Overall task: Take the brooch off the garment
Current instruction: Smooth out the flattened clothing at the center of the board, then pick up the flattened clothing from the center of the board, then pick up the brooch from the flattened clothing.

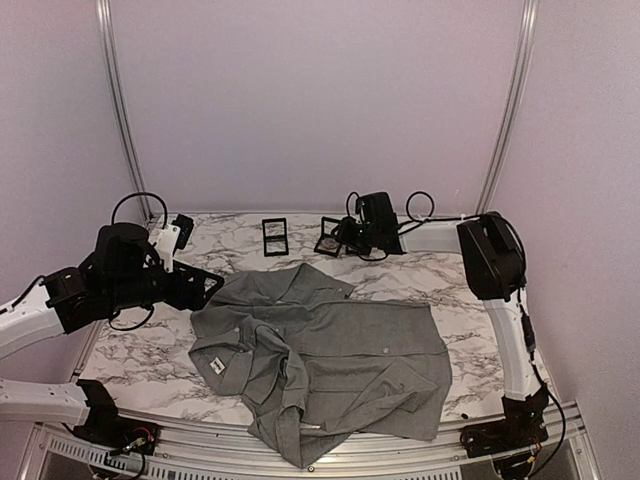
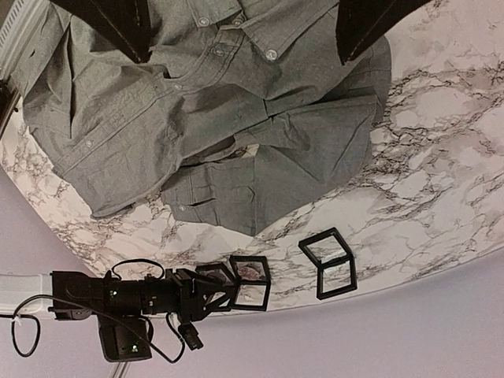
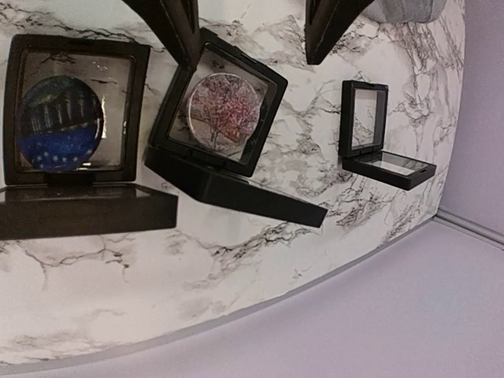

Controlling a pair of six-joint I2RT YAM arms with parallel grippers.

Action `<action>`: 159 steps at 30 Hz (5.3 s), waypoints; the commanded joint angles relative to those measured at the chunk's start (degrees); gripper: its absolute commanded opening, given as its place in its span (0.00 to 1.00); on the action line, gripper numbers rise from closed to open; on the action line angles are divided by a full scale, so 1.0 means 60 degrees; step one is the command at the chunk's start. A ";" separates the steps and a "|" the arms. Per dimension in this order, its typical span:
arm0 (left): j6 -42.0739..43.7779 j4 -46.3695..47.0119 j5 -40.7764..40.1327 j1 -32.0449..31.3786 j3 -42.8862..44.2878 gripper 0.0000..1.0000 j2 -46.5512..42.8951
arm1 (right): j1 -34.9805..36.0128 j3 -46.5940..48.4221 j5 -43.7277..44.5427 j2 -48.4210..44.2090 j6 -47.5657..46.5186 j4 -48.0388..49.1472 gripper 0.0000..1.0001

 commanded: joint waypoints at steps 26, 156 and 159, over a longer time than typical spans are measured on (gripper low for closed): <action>-0.4174 0.0656 -0.0510 -0.1933 -0.1201 0.81 0.2561 | 0.2239 -0.5738 -0.1447 -0.6519 -0.2358 -0.1878 0.45; -1.0328 0.3820 0.0798 -0.1548 -0.2797 0.61 0.1776 | 0.5096 -0.3919 -0.3890 -0.4520 -0.0693 -0.0185 0.00; -1.0491 0.3964 0.0716 -0.1498 -0.2842 0.60 0.1772 | 0.5135 -0.3919 -0.3879 -0.4483 -0.0786 -0.0323 0.00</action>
